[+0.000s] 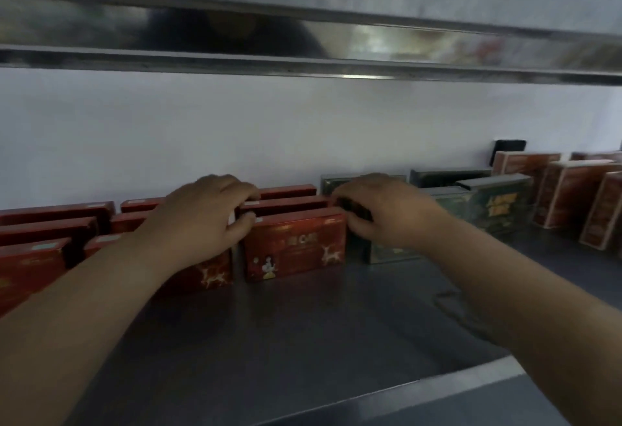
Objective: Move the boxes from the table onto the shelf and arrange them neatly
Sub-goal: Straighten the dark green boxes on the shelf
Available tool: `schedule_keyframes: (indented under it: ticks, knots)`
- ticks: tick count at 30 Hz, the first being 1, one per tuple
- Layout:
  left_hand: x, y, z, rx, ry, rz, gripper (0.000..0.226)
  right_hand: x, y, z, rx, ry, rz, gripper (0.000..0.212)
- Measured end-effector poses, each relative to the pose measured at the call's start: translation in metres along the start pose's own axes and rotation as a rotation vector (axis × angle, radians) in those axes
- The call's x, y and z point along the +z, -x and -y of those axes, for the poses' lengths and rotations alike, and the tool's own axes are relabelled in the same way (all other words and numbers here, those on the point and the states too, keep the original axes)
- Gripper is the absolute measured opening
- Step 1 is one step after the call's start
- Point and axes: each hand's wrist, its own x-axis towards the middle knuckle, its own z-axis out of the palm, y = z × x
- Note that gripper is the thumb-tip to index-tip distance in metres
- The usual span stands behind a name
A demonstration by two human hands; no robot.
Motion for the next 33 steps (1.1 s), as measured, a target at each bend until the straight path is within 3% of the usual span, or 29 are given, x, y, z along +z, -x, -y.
schedule_keyframes:
  ticks: [7,10,16,22,29,33]
  knots:
    - [0.012,-0.113,-0.076,-0.004,0.014,0.137,0.035,-0.043,0.000,-0.122,0.083,0.077,0.104,0.038]
    - [0.026,-0.159,-0.102,-0.001,0.004,0.177,0.035,-0.051,-0.006,-0.174,0.069,0.098,0.234,0.036]
    - [0.054,-0.227,-0.137,-0.090,0.004,0.325,0.047,-0.047,-0.005,-0.255,0.119,0.130,0.396,0.047]
    - [0.076,-0.256,-0.146,-0.193,-0.003,0.558,0.066,-0.026,-0.010,-0.293,0.163,0.084,0.528,0.061]
    - [0.086,-0.275,-0.144,-0.149,-0.020,0.624,0.042,-0.014,-0.020,-0.314,0.188,0.047,0.577,0.045]
    - [0.092,-0.282,-0.140,-0.100,-0.060,0.617,0.040,-0.014,-0.017,-0.312,0.193,0.027,0.553,0.041]
